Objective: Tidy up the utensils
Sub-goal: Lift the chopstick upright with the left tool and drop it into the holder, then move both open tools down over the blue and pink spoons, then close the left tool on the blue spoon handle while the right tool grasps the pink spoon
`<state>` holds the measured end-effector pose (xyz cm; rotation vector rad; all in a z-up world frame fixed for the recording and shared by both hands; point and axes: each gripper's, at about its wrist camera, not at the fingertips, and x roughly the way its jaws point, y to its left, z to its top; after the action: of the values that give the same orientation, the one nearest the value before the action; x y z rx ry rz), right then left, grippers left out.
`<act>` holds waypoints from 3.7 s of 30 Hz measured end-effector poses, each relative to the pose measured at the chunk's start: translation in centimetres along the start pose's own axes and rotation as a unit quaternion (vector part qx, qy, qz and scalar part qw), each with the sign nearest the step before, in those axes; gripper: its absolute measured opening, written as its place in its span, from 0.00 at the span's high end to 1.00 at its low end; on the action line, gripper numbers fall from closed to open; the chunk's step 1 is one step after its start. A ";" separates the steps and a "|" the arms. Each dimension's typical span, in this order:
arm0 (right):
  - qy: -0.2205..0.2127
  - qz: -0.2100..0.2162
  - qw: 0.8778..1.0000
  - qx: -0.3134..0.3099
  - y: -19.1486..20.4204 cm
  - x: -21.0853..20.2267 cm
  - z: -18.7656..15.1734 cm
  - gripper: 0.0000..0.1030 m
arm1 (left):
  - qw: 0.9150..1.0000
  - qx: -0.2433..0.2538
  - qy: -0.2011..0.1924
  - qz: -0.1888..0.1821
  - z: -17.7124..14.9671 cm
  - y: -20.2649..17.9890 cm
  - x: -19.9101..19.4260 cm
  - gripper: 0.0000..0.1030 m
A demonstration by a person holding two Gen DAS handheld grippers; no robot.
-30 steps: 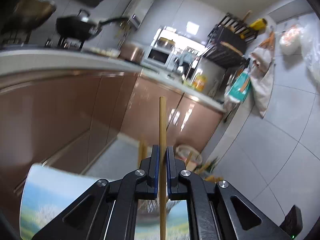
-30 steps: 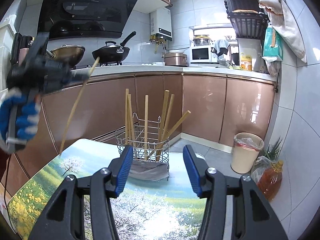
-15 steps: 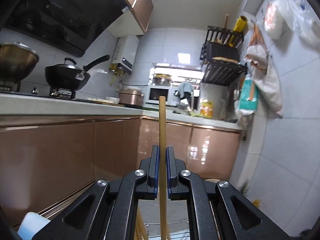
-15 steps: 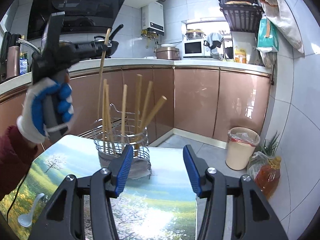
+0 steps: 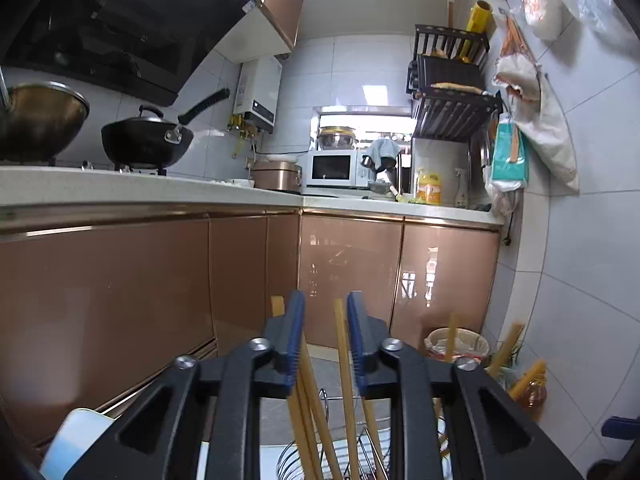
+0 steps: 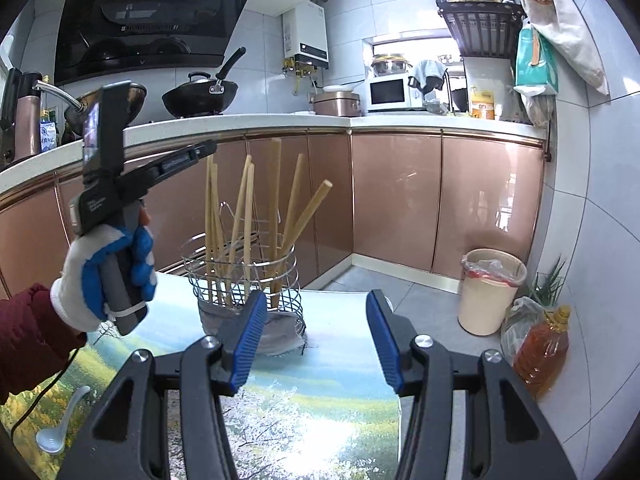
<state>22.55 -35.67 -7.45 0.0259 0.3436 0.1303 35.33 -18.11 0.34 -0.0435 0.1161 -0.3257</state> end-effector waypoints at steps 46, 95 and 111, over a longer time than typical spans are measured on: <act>0.151 0.055 0.983 0.087 12.4 -16.0 -8.4 0.47 | 0.963 -0.059 0.242 0.105 -7.0 10.9 -33.9 0.29; 0.360 0.082 0.914 0.166 12.8 2.8 -13.8 0.48 | 0.859 -0.091 0.502 0.024 -19.7 10.3 -16.9 0.43; 0.397 0.112 0.903 0.124 14.6 6.8 -14.1 0.90 | 0.847 -0.094 0.522 -0.037 -19.6 11.5 -14.3 0.89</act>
<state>22.32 -20.28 -22.24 0.2713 1.1770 0.3250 23.18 -3.11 -18.29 -0.0620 1.2416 -0.3859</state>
